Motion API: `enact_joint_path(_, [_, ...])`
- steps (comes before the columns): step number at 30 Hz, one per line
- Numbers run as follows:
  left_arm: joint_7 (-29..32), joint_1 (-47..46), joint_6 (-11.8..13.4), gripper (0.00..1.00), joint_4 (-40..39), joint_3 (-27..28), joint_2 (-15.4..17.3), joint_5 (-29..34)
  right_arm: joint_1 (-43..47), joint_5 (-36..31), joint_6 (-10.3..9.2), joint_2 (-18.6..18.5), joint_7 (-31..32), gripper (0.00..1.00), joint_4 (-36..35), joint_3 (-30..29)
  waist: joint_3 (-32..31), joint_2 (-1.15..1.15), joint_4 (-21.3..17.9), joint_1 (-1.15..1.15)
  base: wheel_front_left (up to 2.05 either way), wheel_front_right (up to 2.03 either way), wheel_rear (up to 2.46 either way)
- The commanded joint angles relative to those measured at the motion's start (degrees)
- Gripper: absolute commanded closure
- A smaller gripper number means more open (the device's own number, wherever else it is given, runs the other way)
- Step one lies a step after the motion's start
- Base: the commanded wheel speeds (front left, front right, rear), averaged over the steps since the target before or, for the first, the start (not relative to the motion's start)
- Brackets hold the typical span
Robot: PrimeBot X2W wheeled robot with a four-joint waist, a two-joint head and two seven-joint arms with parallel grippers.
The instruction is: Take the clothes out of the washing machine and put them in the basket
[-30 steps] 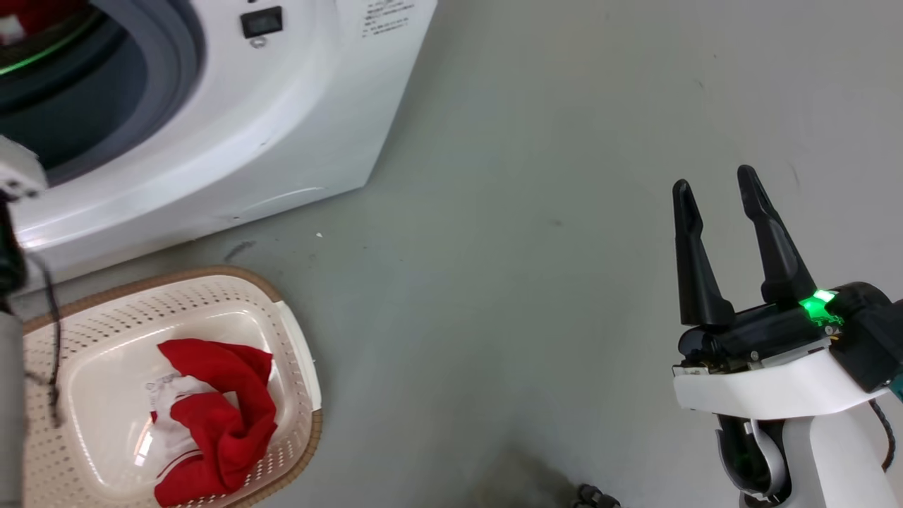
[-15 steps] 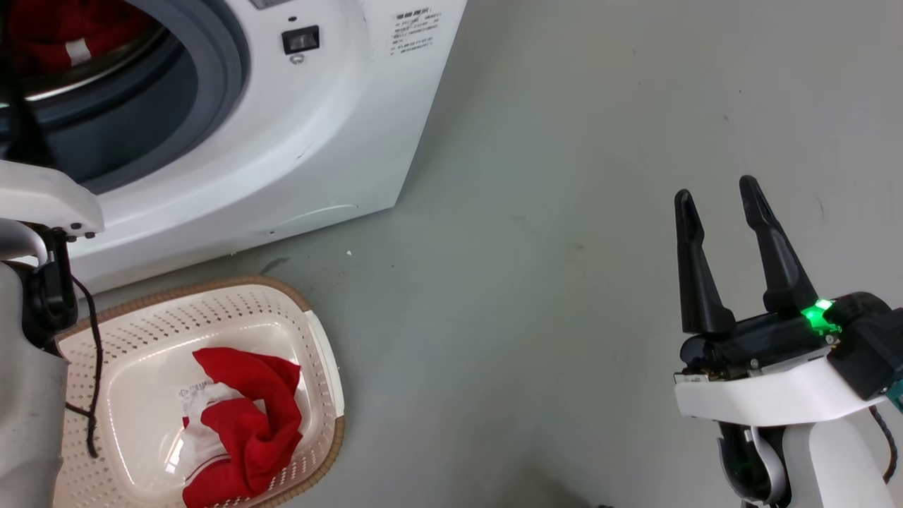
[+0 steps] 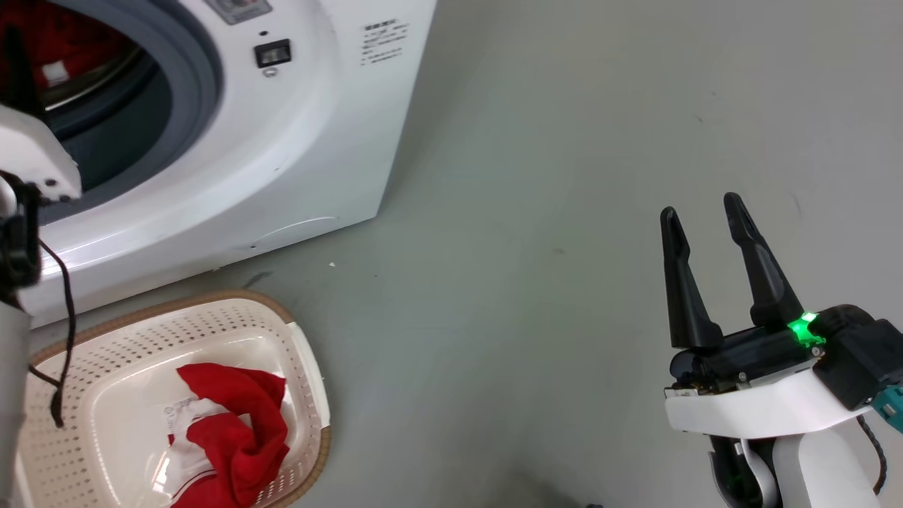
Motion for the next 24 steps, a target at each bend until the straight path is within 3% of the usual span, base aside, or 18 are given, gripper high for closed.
enact_joint_path(1, [0.9,-1.3,-0.4,0.0,0.8,-0.2,0.6,-0.1,0.5,0.2,-0.04,0.1,0.0,0.0,0.1,0.2,0.6,0.0,-0.8,0.0,0.0,0.0,0.0])
enact_joint_path(14, [17.1,-14.4,-1.6,0.0,8.6,-1.1,7.5,-0.2,-1.2,2.9,-0.05,0.1,-0.1,0.0,0.6,3.0,8.1,0.0,-7.9,0.0,0.0,0.0,0.0])
enact_joint_path(24, [25.1,-26.7,-1.0,0.0,14.8,-4.3,5.7,0.9,1.0,3.8,-0.05,0.1,-0.1,0.0,-1.4,2.0,13.3,0.0,-7.8,0.0,0.0,0.0,0.0])
